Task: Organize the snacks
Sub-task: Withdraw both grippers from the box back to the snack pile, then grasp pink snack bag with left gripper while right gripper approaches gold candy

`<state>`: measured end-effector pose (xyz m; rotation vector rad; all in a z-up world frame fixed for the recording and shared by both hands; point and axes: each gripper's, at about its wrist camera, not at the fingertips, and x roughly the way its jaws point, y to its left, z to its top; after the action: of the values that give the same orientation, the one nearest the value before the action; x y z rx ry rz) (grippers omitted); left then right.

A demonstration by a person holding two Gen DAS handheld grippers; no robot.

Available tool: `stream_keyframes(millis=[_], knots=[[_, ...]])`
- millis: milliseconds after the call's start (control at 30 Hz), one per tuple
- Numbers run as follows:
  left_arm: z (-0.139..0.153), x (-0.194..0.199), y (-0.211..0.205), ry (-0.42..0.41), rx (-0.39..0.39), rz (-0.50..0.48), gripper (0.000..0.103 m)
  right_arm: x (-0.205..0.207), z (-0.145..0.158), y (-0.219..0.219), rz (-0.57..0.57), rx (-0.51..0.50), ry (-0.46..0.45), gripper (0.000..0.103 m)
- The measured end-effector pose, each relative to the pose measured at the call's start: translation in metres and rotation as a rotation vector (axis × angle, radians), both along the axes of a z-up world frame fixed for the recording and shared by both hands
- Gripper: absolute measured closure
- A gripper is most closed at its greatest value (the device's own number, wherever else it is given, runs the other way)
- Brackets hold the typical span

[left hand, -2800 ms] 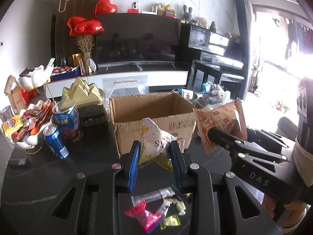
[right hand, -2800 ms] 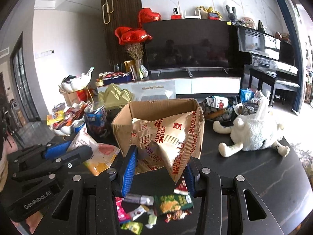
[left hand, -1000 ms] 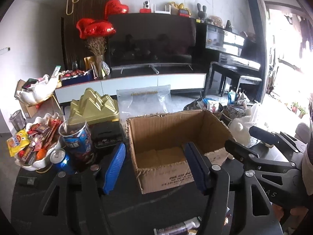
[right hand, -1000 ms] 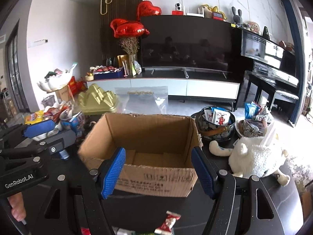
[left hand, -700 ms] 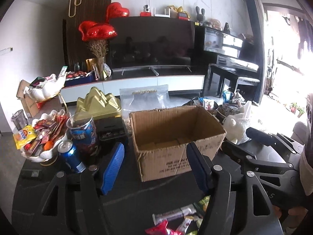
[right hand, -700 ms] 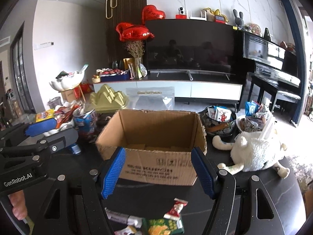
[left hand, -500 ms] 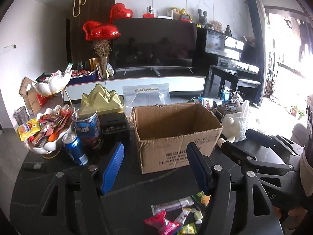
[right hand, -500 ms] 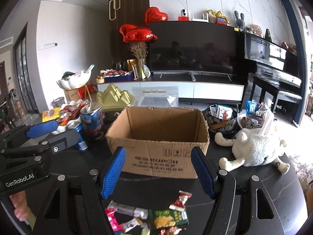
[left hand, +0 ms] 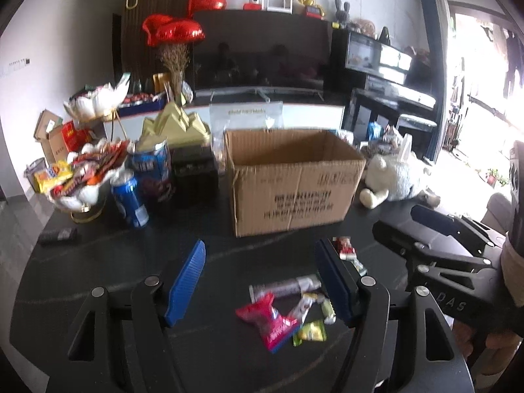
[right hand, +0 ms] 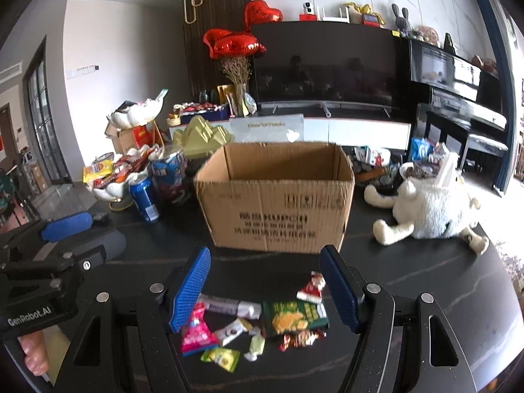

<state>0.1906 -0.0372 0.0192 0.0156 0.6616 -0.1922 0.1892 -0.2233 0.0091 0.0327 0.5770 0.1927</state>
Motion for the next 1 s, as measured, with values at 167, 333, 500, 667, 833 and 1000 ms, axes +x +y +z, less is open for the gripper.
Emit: stream_keyframes(millis=[167,333,500,667,833,1000], knots=[[-0.018,-0.007,-0.001,0.051,-0.010,0.006,0.034,-0.009,-0.016,0.000,-0.005,-0.005,0.033,0.033],[-0.037,-0.013,-0.004,0.085,0.017,0.008,0.034,-0.016,-0.035,-0.003,-0.019,-0.012,0.072,0.033],[-0.056,-0.014,-0.006,0.131,0.032,-0.003,0.034,-0.019,-0.054,-0.008,-0.033,-0.007,0.119,0.033],[-0.072,-0.010,-0.009,0.178,0.034,-0.008,0.034,-0.017,-0.075,-0.012,-0.039,0.008,0.183,0.033],[-0.091,-0.002,-0.010,0.237,0.023,-0.008,0.034,-0.009,-0.091,-0.015,-0.046,0.026,0.232,0.033],[-0.109,0.006,-0.012,0.278,0.016,-0.004,0.034,-0.003,-0.104,-0.017,-0.052,0.024,0.259,0.033]])
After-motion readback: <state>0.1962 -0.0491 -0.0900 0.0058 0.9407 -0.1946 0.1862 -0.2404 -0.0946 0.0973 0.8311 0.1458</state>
